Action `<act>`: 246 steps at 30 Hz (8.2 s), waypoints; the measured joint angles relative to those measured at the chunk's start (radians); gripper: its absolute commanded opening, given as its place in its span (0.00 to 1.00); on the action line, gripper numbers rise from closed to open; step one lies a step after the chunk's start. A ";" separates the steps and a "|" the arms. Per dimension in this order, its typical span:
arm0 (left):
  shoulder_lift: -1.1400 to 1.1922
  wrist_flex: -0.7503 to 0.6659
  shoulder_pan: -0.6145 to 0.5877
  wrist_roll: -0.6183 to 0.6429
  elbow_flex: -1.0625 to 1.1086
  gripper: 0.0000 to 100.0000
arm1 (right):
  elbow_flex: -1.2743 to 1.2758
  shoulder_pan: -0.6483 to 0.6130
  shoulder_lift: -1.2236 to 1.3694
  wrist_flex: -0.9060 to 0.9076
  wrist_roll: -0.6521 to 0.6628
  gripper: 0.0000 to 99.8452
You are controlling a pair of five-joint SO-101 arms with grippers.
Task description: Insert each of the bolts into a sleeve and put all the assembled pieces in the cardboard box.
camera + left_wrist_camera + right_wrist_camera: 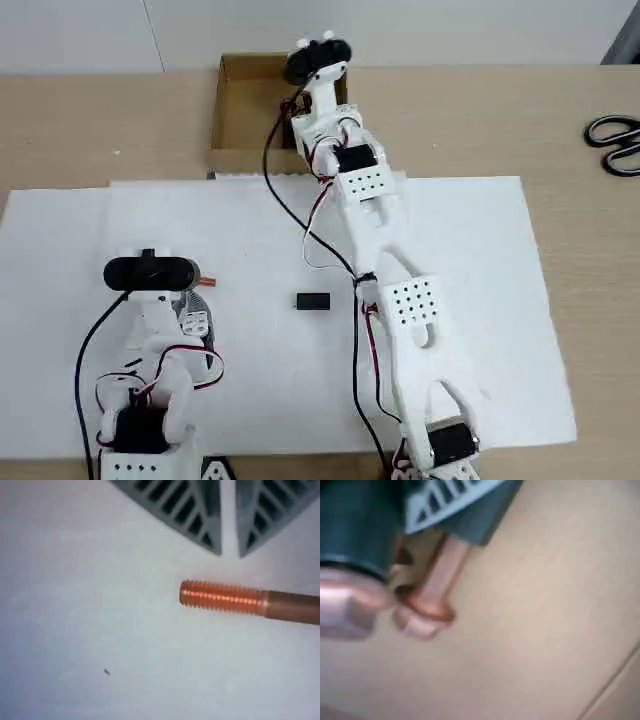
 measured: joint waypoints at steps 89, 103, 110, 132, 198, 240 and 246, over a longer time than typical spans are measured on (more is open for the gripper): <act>0.000 0.000 -0.227 0.078 0.000 0.01 | 1.565 -0.227 -1.252 0.585 0.842 0.23; 0.000 0.000 -0.227 0.078 0.000 0.01 | 1.571 -0.261 -1.211 0.548 0.842 0.23; 0.000 0.000 -0.227 0.078 0.000 0.01 | 1.651 -0.264 -1.211 0.470 0.861 0.23; 0.000 0.000 -0.227 0.078 0.000 0.01 | 1.714 -0.259 -1.192 0.379 0.882 0.02; 1.000 0.117 -0.192 0.287 -1.283 0.01 | 1.734 0.143 -1.576 0.580 0.417 0.00; 1.827 0.328 -0.172 0.994 -1.304 0.01 | 1.740 0.146 -1.576 0.608 0.331 0.00; 1.829 0.295 -0.172 0.994 -1.304 0.07 | 1.740 0.146 -1.545 0.608 0.331 0.00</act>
